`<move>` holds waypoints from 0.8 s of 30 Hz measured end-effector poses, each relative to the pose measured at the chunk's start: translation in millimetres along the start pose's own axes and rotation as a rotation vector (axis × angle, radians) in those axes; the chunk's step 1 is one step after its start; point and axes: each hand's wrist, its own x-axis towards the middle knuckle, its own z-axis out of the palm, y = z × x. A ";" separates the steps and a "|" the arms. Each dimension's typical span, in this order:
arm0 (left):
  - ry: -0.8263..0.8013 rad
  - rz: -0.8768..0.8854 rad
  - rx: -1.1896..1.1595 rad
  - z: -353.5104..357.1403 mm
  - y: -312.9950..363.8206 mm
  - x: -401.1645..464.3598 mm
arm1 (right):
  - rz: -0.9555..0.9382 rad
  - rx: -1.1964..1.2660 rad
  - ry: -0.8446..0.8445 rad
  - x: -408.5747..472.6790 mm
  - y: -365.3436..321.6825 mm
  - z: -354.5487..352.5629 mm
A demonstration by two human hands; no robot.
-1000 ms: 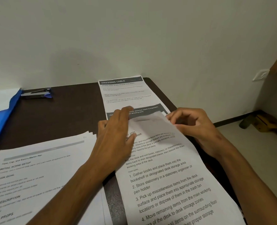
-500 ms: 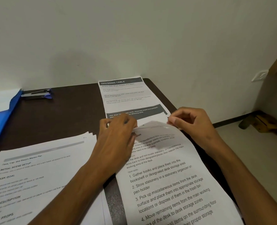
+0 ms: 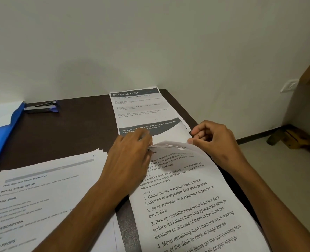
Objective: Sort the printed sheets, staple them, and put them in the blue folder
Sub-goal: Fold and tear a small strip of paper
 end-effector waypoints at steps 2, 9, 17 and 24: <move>-0.002 -0.003 0.000 0.5 -0.8 0.5 | -0.008 0.006 0.008 -0.3 -0.3 0.4; -0.017 -0.024 -0.009 2.6 -1.2 0.5 | -0.102 -0.019 -0.010 0.0 0.7 -2.7; -0.023 -0.130 -0.136 1.4 -2.1 -1.6 | -0.180 0.448 -0.289 -7.0 -9.7 -16.4; 0.009 -0.051 -0.172 8.8 -8.4 -1.5 | -0.153 0.419 -0.643 -14.9 -16.4 -13.8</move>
